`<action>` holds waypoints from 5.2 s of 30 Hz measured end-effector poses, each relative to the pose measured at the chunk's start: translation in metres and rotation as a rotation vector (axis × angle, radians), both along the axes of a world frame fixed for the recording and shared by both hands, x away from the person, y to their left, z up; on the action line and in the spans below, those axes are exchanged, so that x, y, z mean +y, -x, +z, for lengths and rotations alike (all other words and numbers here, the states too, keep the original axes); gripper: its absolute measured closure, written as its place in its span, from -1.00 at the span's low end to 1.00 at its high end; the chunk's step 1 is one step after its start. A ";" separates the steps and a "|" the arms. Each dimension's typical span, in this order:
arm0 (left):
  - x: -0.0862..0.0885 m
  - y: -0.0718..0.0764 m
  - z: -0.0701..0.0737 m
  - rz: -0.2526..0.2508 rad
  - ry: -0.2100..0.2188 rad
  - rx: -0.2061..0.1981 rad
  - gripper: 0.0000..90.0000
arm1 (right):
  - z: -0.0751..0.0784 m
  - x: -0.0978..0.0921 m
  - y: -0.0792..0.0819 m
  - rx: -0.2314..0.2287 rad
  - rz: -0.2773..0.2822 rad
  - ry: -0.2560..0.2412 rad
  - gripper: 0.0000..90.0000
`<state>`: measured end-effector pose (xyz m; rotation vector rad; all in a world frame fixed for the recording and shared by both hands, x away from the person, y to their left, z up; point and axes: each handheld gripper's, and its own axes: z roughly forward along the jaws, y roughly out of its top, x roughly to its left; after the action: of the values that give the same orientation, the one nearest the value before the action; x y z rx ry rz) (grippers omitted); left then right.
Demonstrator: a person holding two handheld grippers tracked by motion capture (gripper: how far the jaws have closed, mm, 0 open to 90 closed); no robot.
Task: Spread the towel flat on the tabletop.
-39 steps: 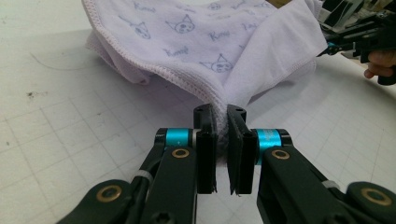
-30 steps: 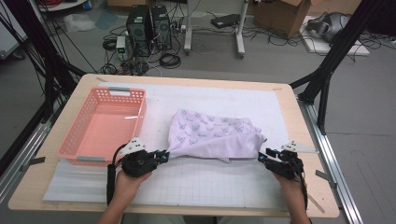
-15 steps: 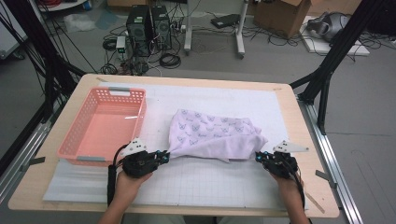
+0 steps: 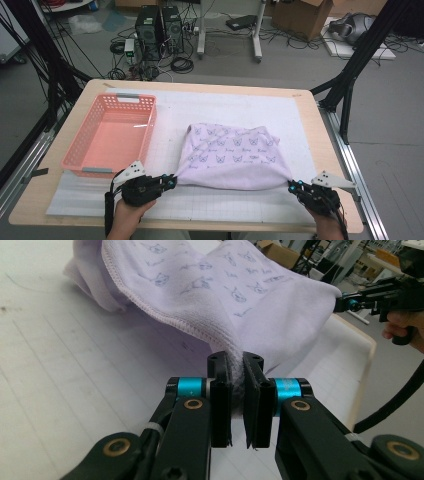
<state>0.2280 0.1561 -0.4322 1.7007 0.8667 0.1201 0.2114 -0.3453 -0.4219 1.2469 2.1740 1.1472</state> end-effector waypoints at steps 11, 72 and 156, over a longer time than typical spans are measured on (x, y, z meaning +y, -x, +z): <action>0.018 0.047 -0.005 -0.042 0.011 0.048 0.84 | 0.007 0.004 0.069 0.027 0.032 0.042 0.92; -0.029 -0.023 -0.011 0.116 -0.246 0.025 0.03 | -0.015 0.017 -0.013 0.005 -0.058 0.035 0.11; -0.014 0.039 -0.017 0.081 -0.235 0.004 0.08 | -0.005 0.028 0.037 0.055 0.111 -0.101 0.51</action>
<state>0.1888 0.1420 -0.4488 1.8845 0.9544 0.2823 0.1748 -0.3178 -0.4273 1.2258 2.2759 1.2958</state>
